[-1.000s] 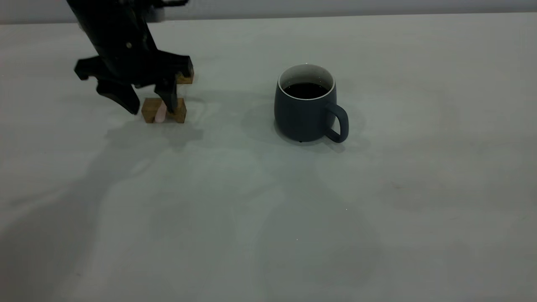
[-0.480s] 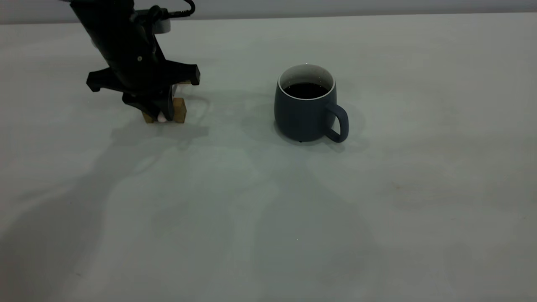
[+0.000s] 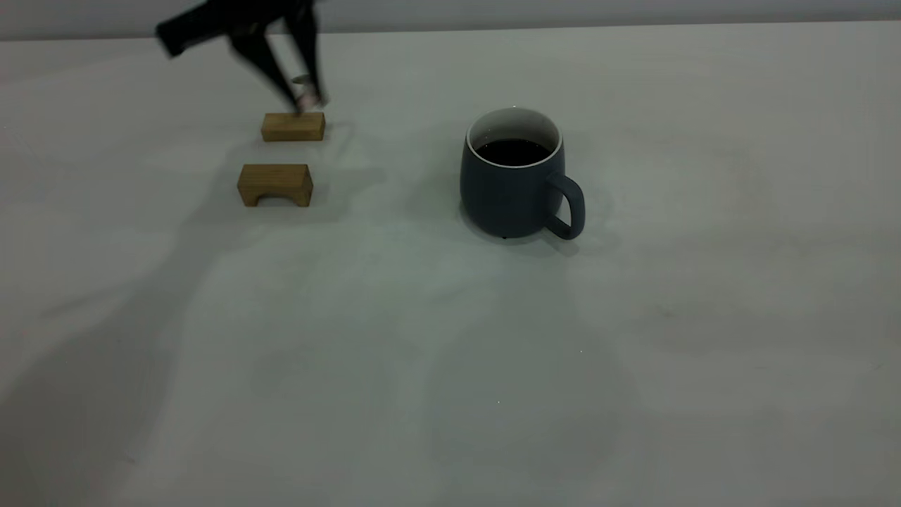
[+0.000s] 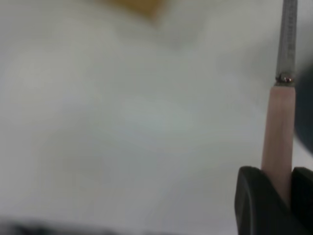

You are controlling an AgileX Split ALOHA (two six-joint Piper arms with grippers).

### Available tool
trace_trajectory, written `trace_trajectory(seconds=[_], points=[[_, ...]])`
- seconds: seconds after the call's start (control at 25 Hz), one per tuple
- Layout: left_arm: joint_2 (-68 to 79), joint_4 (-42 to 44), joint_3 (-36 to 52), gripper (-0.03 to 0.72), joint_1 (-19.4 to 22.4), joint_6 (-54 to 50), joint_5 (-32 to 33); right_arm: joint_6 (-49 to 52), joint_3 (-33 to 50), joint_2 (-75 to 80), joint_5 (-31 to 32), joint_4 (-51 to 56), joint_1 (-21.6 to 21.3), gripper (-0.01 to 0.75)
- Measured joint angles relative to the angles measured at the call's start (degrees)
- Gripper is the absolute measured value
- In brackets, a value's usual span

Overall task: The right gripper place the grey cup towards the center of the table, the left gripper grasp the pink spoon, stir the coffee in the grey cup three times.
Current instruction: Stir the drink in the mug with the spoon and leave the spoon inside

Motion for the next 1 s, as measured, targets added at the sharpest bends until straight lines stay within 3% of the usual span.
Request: trace_trajectory(seconds=[0.2,0.44,0.68,1.0], points=[[0.0,-22.9,-5.6,0.166,0.0,-12.4,3.1,0.0,0.0,0.0,0.0,0.0,0.0,0.238],[2.0,-40.0,-5.6,0.166,-1.1,-17.4,2.4,0.0,0.0,0.0,0.0,0.0,0.0,0.238],[7.6,-48.7,-5.6,0.166,-2.7,-19.1,1.3,0.0,0.0,0.0,0.0,0.0,0.0,0.238],[12.3,-50.4,-5.6,0.166,-2.9,-21.8,1.1,0.0,0.0,0.0,0.0,0.0,0.0,0.238]])
